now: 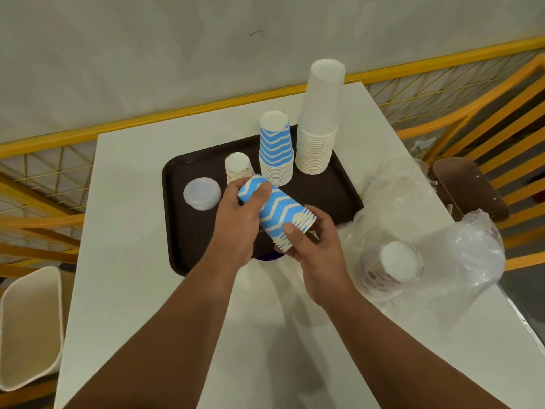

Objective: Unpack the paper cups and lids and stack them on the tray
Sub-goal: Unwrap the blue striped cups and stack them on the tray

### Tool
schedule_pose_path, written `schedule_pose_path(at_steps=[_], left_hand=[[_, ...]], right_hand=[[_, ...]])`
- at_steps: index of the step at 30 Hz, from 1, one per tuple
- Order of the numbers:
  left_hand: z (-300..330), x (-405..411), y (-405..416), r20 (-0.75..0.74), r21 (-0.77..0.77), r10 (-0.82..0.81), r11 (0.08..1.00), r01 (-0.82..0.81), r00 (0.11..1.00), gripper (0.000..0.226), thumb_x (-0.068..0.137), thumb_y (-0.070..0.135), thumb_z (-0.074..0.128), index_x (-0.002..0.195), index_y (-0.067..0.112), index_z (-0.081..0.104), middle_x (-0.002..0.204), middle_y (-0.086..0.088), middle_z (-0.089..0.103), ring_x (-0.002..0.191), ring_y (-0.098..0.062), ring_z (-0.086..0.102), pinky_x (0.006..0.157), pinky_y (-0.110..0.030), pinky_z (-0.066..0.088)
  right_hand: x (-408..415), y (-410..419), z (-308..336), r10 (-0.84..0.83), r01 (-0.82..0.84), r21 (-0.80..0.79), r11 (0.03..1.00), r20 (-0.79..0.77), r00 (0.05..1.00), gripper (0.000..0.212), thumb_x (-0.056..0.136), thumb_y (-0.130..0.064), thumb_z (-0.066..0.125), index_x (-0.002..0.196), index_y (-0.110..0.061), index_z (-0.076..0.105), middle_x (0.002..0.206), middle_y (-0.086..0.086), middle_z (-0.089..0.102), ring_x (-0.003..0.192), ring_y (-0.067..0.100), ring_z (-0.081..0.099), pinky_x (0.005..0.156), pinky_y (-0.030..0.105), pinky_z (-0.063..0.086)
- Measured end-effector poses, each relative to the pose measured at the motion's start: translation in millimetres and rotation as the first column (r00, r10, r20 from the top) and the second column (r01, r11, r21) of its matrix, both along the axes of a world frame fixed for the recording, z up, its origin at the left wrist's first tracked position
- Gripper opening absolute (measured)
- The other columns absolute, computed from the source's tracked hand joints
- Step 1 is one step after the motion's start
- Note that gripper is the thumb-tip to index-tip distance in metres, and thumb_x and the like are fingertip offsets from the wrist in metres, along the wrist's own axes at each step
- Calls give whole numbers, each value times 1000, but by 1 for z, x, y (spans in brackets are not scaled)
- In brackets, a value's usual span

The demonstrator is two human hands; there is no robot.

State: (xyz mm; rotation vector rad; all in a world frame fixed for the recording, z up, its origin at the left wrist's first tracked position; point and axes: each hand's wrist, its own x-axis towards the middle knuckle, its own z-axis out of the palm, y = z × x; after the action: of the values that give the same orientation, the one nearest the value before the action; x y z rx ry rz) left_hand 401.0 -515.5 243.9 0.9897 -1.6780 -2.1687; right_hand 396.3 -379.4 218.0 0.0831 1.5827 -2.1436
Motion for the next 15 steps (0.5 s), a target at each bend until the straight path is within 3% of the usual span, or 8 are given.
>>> schedule_pose_path(at_steps=[6,8,11,15], left_hand=[[3,-5,-1,64,-72,66,996,-61,996,38,88,37,69,119,22,53,113,1,66,97,-15,70,78,-38,61],[10,-12,-7,26,-221,91,972,-83,996,34,86,38,71,109,23,53,104,4,66,94,-11,70,81,-34,60],[34,-32,-23,-116,-525,84,841,-133,990,32,84,39,74,103,28,50,95,12,64,84,2,65,78,-23,56],[61,-71,-41,-291,-735,-98,660,-157,952,39,79,41,74,102,34,43,105,-5,65,92,-19,67,83,-42,55]], right_hand=[[0,3,-13,4,3,96,995,-73,997,57,73,-19,84,121,-24,53,119,5,63,107,20,66,90,49,56],[-1,4,-15,-27,31,80,996,-51,998,55,73,-20,83,119,-26,53,119,7,63,108,23,66,91,51,55],[-2,4,-15,-73,73,75,994,-9,997,65,66,-31,89,120,-27,53,122,7,62,108,24,66,91,49,56],[-2,7,-13,-67,66,84,994,12,998,76,56,-45,82,123,-28,51,124,3,61,111,21,65,89,43,57]])
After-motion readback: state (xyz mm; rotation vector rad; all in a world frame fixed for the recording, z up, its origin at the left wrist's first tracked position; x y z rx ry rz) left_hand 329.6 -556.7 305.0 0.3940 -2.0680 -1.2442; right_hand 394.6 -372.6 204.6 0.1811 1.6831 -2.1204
